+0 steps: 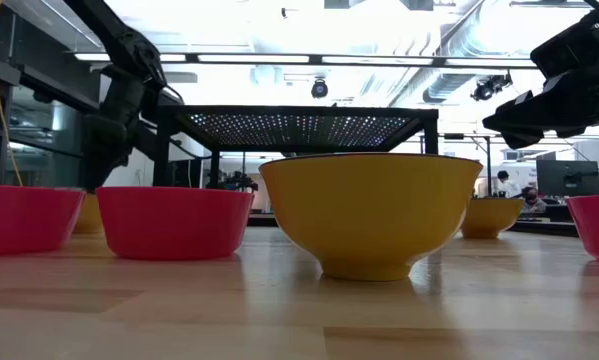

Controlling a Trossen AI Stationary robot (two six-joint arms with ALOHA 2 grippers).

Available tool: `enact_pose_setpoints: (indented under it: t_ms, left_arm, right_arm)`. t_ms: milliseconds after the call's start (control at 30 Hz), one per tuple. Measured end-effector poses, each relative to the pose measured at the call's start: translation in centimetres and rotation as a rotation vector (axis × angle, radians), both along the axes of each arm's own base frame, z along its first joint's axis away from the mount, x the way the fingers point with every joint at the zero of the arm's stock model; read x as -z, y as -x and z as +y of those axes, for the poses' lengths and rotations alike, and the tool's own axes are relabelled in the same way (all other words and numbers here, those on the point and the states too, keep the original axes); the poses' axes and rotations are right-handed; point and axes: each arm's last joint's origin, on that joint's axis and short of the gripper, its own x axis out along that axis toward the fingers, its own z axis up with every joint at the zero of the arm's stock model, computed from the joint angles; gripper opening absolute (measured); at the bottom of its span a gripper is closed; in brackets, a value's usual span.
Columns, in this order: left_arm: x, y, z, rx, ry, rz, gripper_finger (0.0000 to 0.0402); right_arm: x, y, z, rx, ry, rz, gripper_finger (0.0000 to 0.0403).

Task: Pick & Place Mini bowls
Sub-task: Put the top left yellow bowl on the shelf

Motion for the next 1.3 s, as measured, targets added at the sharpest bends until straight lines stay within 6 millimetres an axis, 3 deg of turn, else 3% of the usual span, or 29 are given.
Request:
enact_pose_setpoints:
  t_ms: [667,967,1133,1300]
  left_arm:
    - [-11.0,-1.3,1.3,-0.004,-0.048,-0.158,0.0001]
    - [-16.1,-1.8,1.1,-0.072,-0.066,-0.375,0.0001]
    - [-17.7,-2.2,0.7,-0.111,-0.037,-0.481,0.0001]
    - [-17.8,-3.7,-0.3,-0.141,0.012,-0.491,0.0001]
  right_arm:
    - [0.0,0.0,0.0,0.0,0.0,0.0,0.0073]
    - [0.0,0.0,0.0,0.0,0.0,0.0,0.0073]
    - [0.0,0.0,0.0,0.0,0.0,0.0,0.0073]
    - [0.0,0.0,0.0,0.0,0.0,0.0,0.0073]
